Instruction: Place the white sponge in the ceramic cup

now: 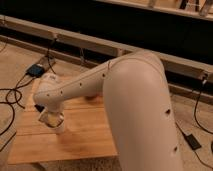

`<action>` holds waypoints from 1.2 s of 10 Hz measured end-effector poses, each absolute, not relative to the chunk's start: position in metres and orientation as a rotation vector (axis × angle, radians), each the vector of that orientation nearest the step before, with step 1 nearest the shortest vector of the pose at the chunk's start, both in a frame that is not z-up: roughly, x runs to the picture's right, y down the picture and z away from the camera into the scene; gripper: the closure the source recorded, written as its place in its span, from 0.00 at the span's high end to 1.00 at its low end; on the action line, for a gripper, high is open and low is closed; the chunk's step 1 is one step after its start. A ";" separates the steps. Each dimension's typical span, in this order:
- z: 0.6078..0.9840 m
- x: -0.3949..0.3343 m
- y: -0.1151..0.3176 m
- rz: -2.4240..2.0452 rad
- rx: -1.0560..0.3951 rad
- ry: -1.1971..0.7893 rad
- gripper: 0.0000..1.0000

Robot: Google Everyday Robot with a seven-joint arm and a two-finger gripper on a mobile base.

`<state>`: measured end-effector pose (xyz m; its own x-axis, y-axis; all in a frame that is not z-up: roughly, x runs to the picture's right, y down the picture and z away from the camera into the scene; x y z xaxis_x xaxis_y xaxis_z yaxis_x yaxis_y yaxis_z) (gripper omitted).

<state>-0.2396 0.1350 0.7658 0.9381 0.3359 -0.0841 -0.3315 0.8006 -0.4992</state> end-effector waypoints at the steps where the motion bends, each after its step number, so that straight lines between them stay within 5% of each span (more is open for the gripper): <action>1: 0.765 -0.241 0.133 0.364 -0.529 -0.013 0.80; 12: 0.750 -0.233 0.105 0.484 -0.560 -0.080 0.80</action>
